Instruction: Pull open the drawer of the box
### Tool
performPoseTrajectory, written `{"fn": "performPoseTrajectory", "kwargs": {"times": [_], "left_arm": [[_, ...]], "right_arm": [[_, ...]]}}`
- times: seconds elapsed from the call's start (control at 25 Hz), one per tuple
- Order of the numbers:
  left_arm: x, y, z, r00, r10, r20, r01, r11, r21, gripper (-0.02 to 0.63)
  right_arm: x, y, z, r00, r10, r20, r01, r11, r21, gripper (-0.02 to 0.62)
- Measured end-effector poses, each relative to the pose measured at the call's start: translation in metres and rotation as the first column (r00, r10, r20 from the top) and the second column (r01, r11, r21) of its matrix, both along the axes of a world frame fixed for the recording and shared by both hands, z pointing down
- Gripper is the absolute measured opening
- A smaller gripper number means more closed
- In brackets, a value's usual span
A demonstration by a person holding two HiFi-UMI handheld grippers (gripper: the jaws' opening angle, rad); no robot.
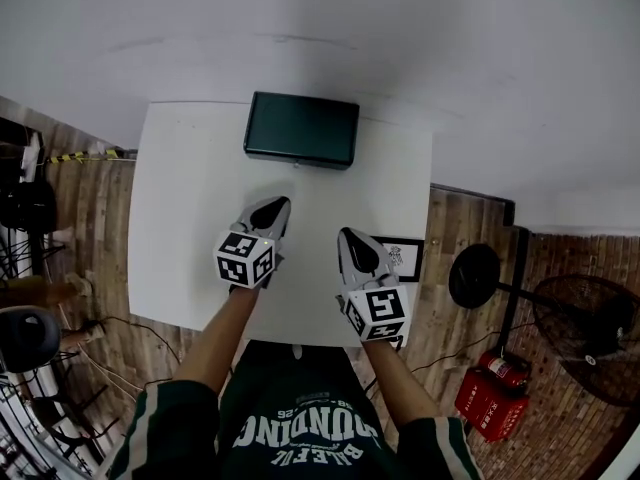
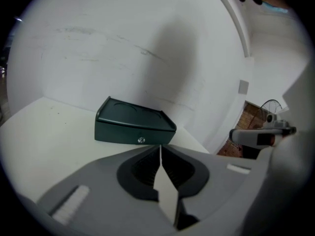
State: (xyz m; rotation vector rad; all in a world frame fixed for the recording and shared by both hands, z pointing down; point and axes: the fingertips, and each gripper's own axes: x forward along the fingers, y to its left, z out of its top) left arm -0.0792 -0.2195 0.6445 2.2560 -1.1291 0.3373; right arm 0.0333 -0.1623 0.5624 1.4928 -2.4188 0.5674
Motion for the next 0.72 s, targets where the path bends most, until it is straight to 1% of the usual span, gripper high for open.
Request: {"fn": "performPoseTrajectory", "kwargs": {"times": [0.08,0.12,0.16,0.24,0.32,0.48,0.72], "left_arm": [[0.004,-0.006,0.005,1.000,0.001,-0.013,-0.001,1.000,-0.023,0.054],[0.006,-0.010,0.008,1.000,-0.001,-0.025,0.000,0.999,-0.041,0.068],[0.007,-0.014,0.012,0.999,-0.007,-0.037,0.005,0.998,-0.060,0.114],[0.008,-0.025,0.021,0.999,-0.033,-0.042,0.030,0.996,-0.086,0.165],[0.009,-0.036,0.029,0.998,-0.057,-0.037,0.053,0.993,-0.105,0.169],[0.010,-0.057,0.042,0.994,-0.092,-0.053,0.083,0.985,-0.152,0.169],[0.018,-0.076,0.060,0.991,-0.114,-0.071,0.095,0.967,-0.236,0.167]], "right_arm": [[0.000,-0.001,0.003,1.000,-0.004,-0.003,0.004,1.000,-0.007,0.002],[0.000,-0.002,0.004,1.000,-0.005,-0.004,0.005,1.000,-0.010,0.002],[0.001,-0.004,0.006,1.000,-0.004,-0.005,0.004,1.000,-0.014,0.002],[0.004,-0.006,0.009,1.000,-0.001,-0.008,0.000,1.000,-0.022,0.002],[0.007,-0.007,0.011,1.000,0.004,-0.010,-0.004,1.000,-0.031,0.002],[0.015,-0.010,0.015,1.000,0.018,-0.011,-0.019,0.999,-0.045,0.002],[0.026,-0.009,0.020,0.999,0.046,-0.014,-0.047,0.997,-0.064,0.002]]}}
